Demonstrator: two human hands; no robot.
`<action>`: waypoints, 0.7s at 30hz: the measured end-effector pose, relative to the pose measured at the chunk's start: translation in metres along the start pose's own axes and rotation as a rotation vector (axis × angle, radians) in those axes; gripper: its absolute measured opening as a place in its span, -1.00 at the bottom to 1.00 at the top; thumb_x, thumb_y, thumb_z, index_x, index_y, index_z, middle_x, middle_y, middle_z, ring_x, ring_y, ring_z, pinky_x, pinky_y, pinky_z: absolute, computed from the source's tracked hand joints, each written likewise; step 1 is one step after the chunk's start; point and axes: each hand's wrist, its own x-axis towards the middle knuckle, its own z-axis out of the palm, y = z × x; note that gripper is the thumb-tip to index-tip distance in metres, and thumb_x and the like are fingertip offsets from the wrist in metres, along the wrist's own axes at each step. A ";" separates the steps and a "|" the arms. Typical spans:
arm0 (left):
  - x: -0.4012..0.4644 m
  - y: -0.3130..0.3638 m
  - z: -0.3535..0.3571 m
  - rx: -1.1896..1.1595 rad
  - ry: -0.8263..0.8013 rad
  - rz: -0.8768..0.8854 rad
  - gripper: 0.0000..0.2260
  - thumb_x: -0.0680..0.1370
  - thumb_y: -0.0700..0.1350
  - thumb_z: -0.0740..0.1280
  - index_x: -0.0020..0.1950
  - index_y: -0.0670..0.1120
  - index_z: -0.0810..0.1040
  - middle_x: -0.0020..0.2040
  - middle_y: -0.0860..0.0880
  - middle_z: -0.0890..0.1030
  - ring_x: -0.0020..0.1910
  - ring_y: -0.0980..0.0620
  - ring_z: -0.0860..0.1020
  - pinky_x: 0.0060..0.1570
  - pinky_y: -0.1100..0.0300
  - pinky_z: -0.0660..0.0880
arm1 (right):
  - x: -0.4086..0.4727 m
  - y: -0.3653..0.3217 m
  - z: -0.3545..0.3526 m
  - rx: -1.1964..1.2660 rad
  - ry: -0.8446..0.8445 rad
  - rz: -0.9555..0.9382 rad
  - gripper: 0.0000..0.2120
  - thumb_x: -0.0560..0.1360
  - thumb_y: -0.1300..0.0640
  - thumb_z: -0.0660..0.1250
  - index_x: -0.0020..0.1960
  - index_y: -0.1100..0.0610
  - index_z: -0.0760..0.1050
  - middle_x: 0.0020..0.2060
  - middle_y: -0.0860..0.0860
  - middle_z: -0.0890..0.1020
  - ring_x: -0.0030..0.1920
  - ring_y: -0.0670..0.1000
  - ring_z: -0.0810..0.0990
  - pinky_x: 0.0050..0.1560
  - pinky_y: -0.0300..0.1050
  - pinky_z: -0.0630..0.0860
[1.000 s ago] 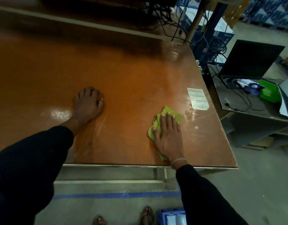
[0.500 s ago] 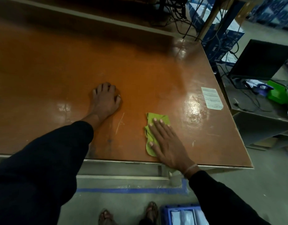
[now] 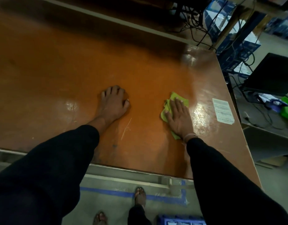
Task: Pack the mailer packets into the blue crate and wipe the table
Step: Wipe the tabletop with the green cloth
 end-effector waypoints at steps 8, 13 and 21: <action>0.002 0.000 0.003 -0.005 0.022 -0.015 -0.54 0.60 0.18 0.10 0.37 -0.03 0.46 0.37 -0.10 0.44 0.30 -0.17 0.38 0.20 -0.11 0.31 | 0.059 0.013 0.000 -0.023 -0.076 -0.297 -0.35 0.65 -0.28 -0.16 0.65 0.00 -0.03 0.64 0.01 -0.03 0.63 0.04 -0.11 0.60 0.06 -0.10; 0.002 0.002 0.002 -0.008 0.018 -0.035 -0.53 0.60 0.19 0.08 0.40 -0.02 0.43 0.39 -0.07 0.42 0.34 -0.15 0.36 0.26 -0.10 0.30 | 0.109 0.010 0.004 -0.070 -0.071 0.001 -0.32 0.64 -0.28 -0.23 0.65 0.04 -0.09 0.63 0.07 -0.09 0.63 0.11 -0.15 0.60 0.11 -0.11; -0.005 0.001 0.007 0.010 0.112 -0.155 -0.56 0.60 0.14 0.14 0.31 -0.12 0.51 0.31 -0.13 0.47 0.28 -0.19 0.40 0.22 -0.12 0.34 | 0.175 0.025 0.000 -0.045 -0.082 -0.142 -0.34 0.65 -0.28 -0.18 0.65 0.03 -0.03 0.63 0.05 -0.03 0.63 0.10 -0.10 0.60 0.12 -0.07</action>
